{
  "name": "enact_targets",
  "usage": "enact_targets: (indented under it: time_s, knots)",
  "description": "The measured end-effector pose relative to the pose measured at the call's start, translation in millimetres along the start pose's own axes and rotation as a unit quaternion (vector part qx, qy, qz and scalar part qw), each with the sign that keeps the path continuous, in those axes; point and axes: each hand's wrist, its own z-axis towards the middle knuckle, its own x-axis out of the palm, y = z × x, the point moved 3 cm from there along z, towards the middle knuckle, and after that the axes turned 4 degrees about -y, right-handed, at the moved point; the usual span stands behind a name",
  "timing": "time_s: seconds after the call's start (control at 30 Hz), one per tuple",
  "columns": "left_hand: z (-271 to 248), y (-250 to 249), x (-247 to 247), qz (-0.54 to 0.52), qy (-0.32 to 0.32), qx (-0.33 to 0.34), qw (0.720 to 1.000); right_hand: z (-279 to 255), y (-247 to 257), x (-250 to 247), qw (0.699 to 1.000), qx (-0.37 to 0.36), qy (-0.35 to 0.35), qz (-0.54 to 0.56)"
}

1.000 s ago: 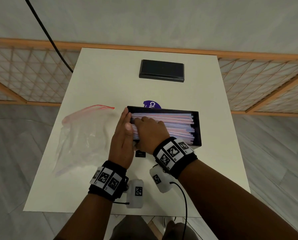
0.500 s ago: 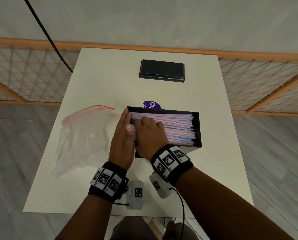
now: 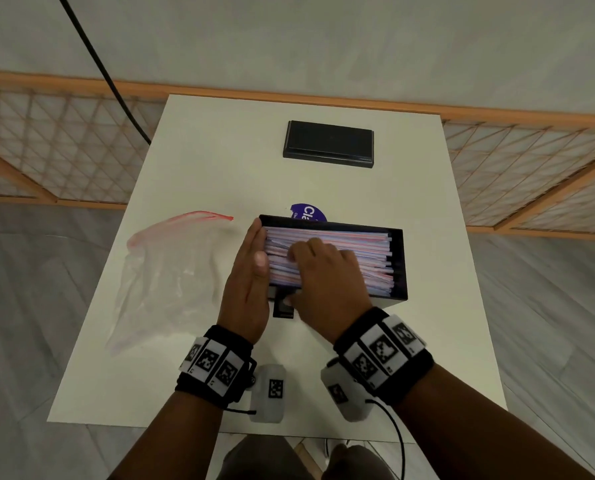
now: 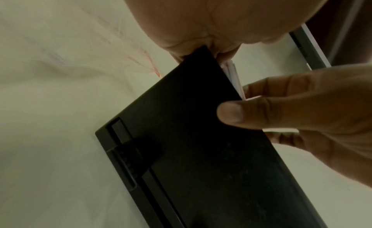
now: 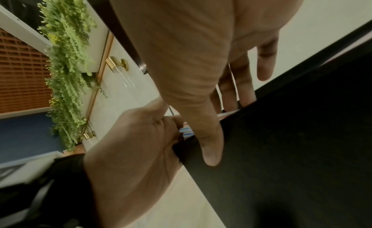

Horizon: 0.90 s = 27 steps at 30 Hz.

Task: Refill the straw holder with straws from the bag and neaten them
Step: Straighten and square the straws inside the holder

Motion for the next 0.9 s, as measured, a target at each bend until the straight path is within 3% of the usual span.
enact_targets:
  time_s: [0.07, 0.27, 0.53, 0.9]
  knots:
    - [0, 2, 0, -0.001, -0.003, 0.005, 1.000, -3, -1, 5, 0.999, -0.009, 0.052, -0.003]
    - [2, 1, 1, 0.019, 0.002, 0.013, 1.000, 7, -4, 19, 0.993, -0.008, 0.112, 0.034]
    - [7, -9, 5, 0.146, 0.007, 0.068, 0.987, 27, -9, 30, 0.984, -0.007, 0.166, 0.072]
    - [20, -3, 9, 0.158, 0.002, 0.024, 0.987, 41, -9, 43, 0.973, 0.017, 0.221, 0.066]
